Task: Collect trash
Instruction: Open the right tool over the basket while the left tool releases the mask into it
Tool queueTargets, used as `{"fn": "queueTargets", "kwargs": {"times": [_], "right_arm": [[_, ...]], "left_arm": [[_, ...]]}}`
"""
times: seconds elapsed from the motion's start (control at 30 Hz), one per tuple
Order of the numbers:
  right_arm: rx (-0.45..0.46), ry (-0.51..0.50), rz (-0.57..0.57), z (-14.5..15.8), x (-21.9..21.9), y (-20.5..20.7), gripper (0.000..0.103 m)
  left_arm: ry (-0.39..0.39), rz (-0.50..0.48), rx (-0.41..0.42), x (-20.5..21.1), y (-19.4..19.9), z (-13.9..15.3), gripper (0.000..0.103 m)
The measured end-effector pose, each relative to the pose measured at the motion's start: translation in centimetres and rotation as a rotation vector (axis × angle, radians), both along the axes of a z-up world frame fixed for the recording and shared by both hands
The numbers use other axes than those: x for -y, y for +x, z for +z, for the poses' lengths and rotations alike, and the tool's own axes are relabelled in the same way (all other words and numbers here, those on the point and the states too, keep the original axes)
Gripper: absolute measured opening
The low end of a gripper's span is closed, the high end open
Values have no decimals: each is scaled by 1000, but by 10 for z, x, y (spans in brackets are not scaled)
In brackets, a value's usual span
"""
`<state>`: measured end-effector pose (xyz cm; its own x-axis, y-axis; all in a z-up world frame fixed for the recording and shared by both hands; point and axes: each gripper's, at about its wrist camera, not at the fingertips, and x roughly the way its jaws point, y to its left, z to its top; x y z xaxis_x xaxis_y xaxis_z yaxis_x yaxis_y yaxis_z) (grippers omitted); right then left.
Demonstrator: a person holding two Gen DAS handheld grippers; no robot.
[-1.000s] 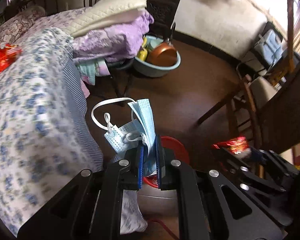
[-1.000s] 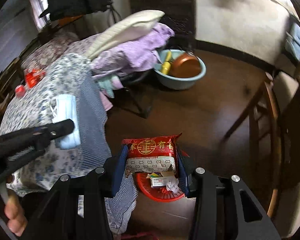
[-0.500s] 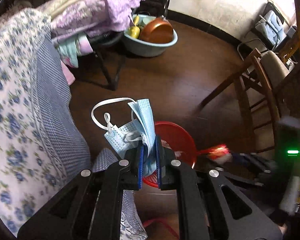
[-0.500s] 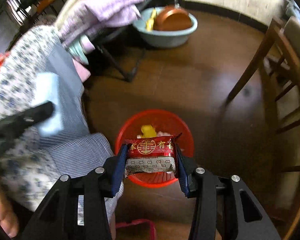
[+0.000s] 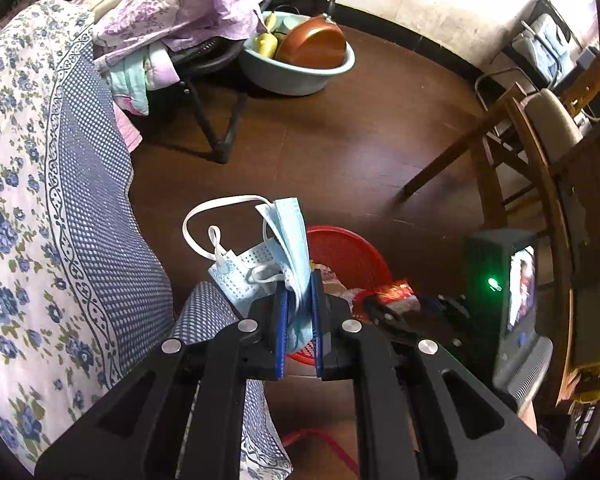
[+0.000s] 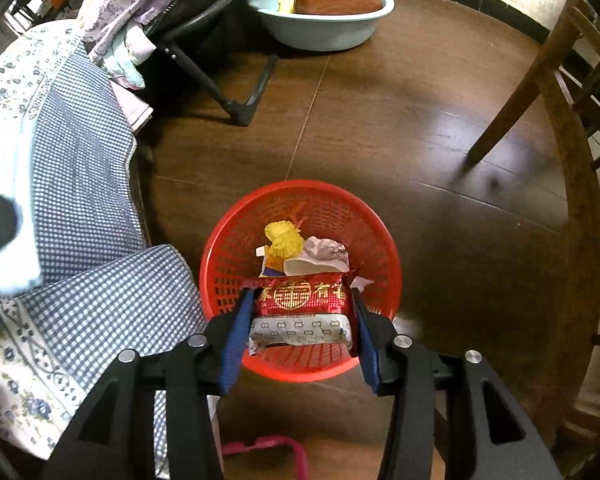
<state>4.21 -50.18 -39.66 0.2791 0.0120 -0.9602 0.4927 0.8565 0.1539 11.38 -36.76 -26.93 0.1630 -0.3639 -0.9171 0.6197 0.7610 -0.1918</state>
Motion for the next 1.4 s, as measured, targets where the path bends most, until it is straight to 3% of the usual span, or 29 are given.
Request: {"fn": "queueTargets", "kwargs": {"times": [0.1, 0.4, 0.7, 1.07, 1.4], "right_arm": [[-14, 9, -24, -4, 5, -2, 62], [-65, 46, -18, -12, 5, -13, 65], [-62, 29, 24, 21, 0, -49, 86], [-65, 80, -20, 24, 11, -77, 87], [-99, 101, 13, 10, 0, -72, 87]], "left_arm": [[6, -4, -10, 0, 0, -3, 11], [34, -37, -4, 9, -8, -11, 11], [88, -73, -14, 37, -9, -35, 11], [94, -146, -181, 68, -8, -81, 12], [113, -160, -203, 71, -13, -88, 19]]}}
